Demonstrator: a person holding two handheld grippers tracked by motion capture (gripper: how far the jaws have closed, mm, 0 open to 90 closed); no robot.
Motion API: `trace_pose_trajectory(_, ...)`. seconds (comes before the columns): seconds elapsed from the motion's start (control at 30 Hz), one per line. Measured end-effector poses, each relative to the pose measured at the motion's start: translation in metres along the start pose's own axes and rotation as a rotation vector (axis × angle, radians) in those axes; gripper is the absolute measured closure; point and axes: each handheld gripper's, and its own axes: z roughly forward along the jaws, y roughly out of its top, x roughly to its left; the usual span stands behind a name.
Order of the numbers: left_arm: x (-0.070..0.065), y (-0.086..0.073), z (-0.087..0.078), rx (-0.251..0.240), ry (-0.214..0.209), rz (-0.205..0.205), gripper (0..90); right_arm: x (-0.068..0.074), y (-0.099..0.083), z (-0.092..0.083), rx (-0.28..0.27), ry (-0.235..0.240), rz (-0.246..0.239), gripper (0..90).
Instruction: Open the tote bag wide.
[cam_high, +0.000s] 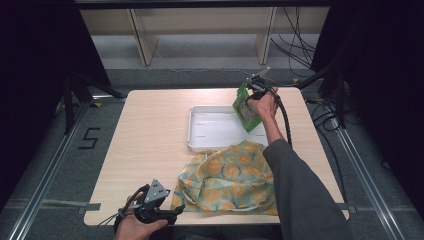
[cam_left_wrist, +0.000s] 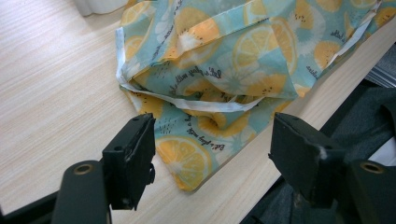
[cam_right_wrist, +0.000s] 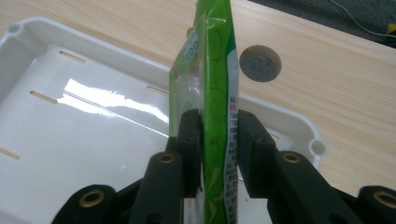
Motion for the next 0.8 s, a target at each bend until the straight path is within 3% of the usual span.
trace_pose_trajectory(0.1, -0.0003, -0.0001, 0.0003, -0.001, 0.0, -0.002, 30.5, 0.001, 0.0, 0.0017, 0.013, -0.034, -0.006, 69.6)
trace_pose_trajectory(0.2, -0.0002, -0.0003, 0.0004, -0.001, 0.0, 0.004, 30.6, -0.0022, -0.0011, 0.0018, 0.011, -0.029, -0.052, 68.9)
trace_pose_trajectory(0.3, -0.0003, -0.0003, 0.0006, -0.004, 0.0, 0.001, 30.6, -0.0017, -0.0019, 0.0021, 0.019, -0.029, -0.029, 68.9)
trace_pose_trajectory(0.8, -0.0002, -0.0002, 0.0001, 0.001, -0.001, 0.001, 30.6, -0.0036, -0.0023, 0.0035, 0.048, -0.134, -0.08, 67.7)
